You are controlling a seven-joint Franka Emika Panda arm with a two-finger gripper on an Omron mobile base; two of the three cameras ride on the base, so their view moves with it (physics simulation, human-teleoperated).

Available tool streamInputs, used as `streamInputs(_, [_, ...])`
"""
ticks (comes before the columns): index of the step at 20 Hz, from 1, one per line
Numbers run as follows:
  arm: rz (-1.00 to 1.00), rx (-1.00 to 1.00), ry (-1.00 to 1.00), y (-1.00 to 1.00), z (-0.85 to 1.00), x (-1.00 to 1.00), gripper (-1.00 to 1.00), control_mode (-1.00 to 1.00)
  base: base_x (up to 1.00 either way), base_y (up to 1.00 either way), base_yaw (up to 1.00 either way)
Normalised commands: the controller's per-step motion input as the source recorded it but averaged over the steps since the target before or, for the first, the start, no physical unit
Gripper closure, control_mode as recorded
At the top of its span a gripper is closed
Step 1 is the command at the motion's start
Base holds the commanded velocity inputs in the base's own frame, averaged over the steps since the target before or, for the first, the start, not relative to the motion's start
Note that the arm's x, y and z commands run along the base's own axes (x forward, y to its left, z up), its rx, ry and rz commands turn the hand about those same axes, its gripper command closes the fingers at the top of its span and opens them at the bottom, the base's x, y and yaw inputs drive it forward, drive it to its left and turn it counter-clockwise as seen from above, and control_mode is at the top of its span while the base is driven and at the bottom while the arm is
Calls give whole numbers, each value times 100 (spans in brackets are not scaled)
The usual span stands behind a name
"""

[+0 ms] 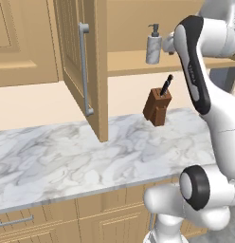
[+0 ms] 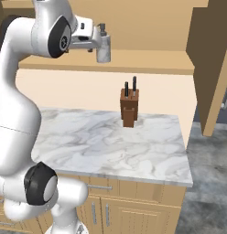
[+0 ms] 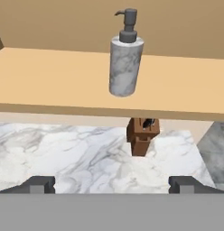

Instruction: Pick up the dish brush and soap dispenser from the sink, and place them back in the cabinet, and close the cabinet doors.

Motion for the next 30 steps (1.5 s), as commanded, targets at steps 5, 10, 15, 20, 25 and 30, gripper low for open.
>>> streamInputs(5, [0,-2,0,0,-32,-58,-100,-100,0,0,0])
streamInputs(10, [0,-1,0,-1,-29,-54,-100,-100,0,0,0])
streamInputs(15, [0,0,0,0,-18,-47,-100,-100,0,0,0])
streamInputs(20, [0,0,0,0,-20,-50,-100,-100,0,0,0])
streamInputs(25, [-2,0,0,0,-12,-48,-100,-100,0,0,0])
streamInputs(30, [-4,0,4,0,0,-24,-100,-100,0,0,0])
